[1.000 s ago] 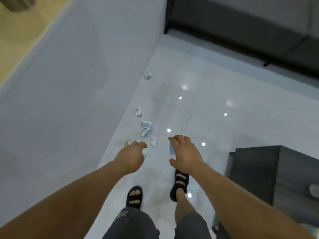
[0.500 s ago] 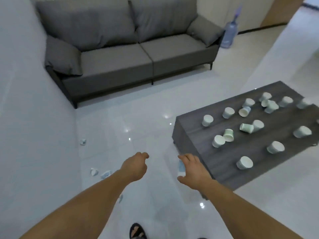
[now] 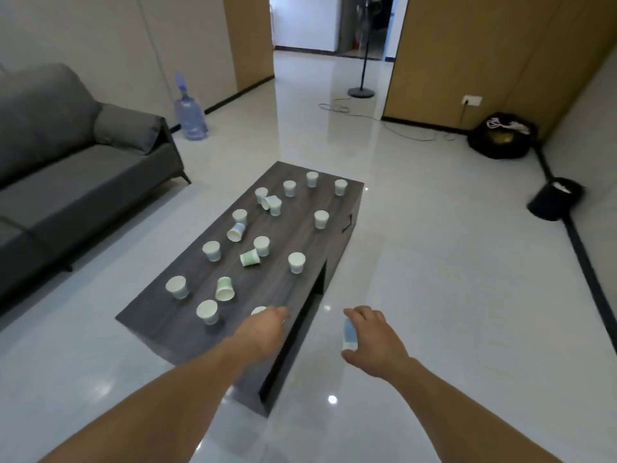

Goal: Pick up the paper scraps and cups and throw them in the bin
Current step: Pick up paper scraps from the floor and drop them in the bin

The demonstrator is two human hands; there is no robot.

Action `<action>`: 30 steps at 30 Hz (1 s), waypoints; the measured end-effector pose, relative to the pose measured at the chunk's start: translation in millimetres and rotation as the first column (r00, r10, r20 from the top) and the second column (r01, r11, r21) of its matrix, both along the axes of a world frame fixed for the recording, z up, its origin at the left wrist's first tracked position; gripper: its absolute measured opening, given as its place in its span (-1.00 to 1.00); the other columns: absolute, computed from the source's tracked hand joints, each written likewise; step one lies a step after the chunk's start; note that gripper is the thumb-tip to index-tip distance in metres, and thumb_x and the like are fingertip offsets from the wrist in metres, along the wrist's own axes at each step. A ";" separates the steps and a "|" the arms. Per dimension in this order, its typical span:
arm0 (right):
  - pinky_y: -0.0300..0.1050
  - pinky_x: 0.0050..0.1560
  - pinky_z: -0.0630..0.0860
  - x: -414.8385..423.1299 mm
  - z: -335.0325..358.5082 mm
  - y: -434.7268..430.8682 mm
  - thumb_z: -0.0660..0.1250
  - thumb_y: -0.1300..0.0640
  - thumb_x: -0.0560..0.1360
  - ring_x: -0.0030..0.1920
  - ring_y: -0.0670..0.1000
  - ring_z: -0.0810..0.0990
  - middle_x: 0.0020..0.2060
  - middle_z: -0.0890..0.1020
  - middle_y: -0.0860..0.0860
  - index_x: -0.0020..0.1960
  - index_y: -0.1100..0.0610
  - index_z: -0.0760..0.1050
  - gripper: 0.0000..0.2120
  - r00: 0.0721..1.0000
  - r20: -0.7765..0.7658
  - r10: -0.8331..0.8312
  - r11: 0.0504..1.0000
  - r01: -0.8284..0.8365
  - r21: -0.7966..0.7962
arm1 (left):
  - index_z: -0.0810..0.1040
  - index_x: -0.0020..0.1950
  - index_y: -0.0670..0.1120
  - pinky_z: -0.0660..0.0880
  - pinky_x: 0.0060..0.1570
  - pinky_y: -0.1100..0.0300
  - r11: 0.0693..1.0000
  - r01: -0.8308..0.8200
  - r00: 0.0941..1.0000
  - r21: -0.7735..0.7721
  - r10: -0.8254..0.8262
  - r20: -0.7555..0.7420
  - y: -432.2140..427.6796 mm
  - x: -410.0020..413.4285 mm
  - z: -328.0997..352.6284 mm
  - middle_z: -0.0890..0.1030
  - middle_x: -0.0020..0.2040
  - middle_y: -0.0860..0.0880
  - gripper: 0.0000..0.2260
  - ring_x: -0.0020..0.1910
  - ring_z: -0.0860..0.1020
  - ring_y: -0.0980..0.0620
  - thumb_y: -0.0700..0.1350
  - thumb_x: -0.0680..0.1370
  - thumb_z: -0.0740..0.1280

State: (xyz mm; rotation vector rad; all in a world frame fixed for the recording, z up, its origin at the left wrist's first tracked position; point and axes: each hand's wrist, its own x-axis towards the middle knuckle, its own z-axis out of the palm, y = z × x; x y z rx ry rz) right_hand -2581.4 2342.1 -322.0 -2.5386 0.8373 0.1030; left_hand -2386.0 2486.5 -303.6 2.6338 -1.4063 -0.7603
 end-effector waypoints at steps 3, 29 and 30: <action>-0.10 0.31 0.36 -35.2 1.1 -59.9 0.41 -0.12 0.42 0.36 0.04 0.26 0.40 0.28 -0.06 0.52 0.00 0.15 -0.22 0.994 -0.017 -0.111 0.994 0.111 -0.005 | 0.34 0.40 0.02 0.40 0.19 0.10 0.995 0.100 0.995 -0.026 -0.100 -0.015 -80.1 -20.4 -0.5 0.41 0.36 -0.05 -0.60 0.25 0.47 -0.10 -0.18 0.56 0.12; -0.05 0.33 0.36 -152.6 7.2 -649.9 0.40 -0.08 0.45 0.39 0.06 0.24 0.42 0.26 -0.02 0.54 0.04 0.11 -0.22 0.807 -0.043 -0.590 0.807 0.586 -0.077 | 0.36 0.42 0.00 0.38 0.21 0.19 0.846 0.519 0.838 -0.120 -0.531 -0.126 -779.1 -106.0 -17.8 0.44 0.38 -0.03 -0.60 0.29 0.45 -0.01 -0.18 0.58 0.11; -0.05 0.33 0.36 -160.6 9.5 -673.7 0.40 -0.08 0.45 0.39 0.06 0.24 0.42 0.26 -0.03 0.54 0.03 0.11 -0.22 0.805 -0.053 -0.591 0.806 0.587 -0.073 | 0.35 0.42 0.00 0.39 0.20 0.19 0.848 0.518 0.839 -0.108 -0.529 -0.129 -802.8 -111.9 -15.1 0.44 0.38 -0.02 -0.60 0.29 0.45 -0.01 -0.18 0.58 0.11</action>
